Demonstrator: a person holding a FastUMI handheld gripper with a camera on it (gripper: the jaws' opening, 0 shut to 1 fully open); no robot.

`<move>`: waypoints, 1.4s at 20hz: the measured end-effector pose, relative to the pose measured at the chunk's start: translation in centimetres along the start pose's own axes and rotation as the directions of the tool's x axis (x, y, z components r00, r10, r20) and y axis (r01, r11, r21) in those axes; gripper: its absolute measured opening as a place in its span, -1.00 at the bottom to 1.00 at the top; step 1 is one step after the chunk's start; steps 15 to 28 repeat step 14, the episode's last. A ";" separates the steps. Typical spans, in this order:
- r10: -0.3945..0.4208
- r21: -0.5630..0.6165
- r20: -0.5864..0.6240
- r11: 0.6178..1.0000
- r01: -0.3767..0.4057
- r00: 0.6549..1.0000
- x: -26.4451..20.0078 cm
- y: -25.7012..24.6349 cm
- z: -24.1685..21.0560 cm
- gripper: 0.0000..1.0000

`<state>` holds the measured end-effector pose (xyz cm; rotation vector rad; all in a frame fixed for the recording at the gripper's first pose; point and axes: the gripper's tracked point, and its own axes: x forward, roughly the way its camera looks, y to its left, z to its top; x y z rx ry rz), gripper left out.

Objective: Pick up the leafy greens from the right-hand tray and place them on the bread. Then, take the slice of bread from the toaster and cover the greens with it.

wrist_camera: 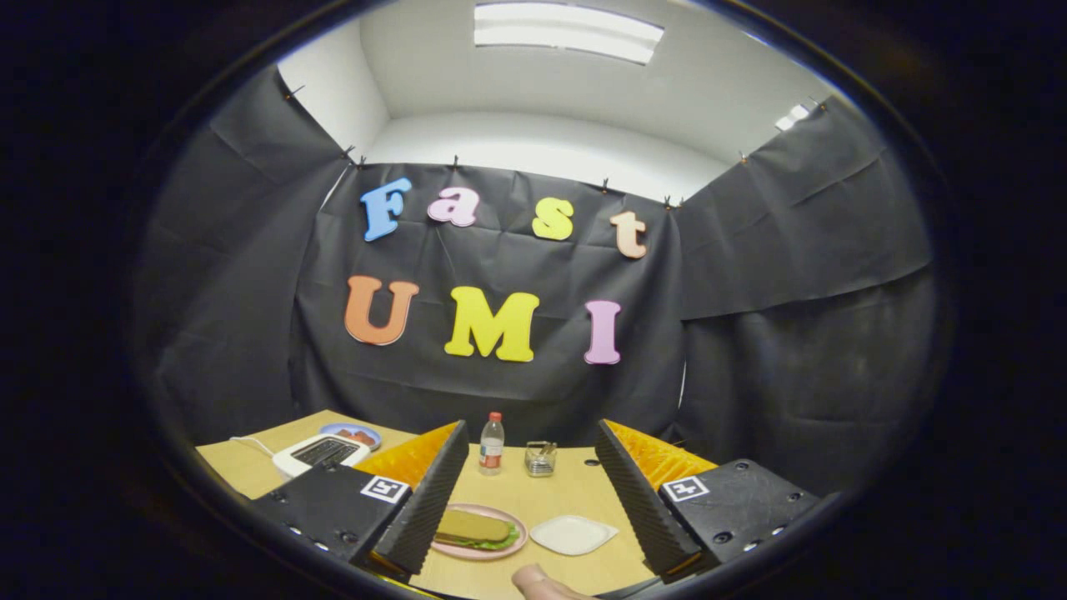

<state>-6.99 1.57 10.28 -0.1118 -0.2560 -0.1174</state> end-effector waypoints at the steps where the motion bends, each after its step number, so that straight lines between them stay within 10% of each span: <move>1: 0.001 0.001 -0.003 1.000 -0.001 1.000 0.1 0.0 -0.1 0.88; 28: 0.001 0.004 -0.023 1.000 -0.001 1.000 0.5 0.1 -0.8 0.88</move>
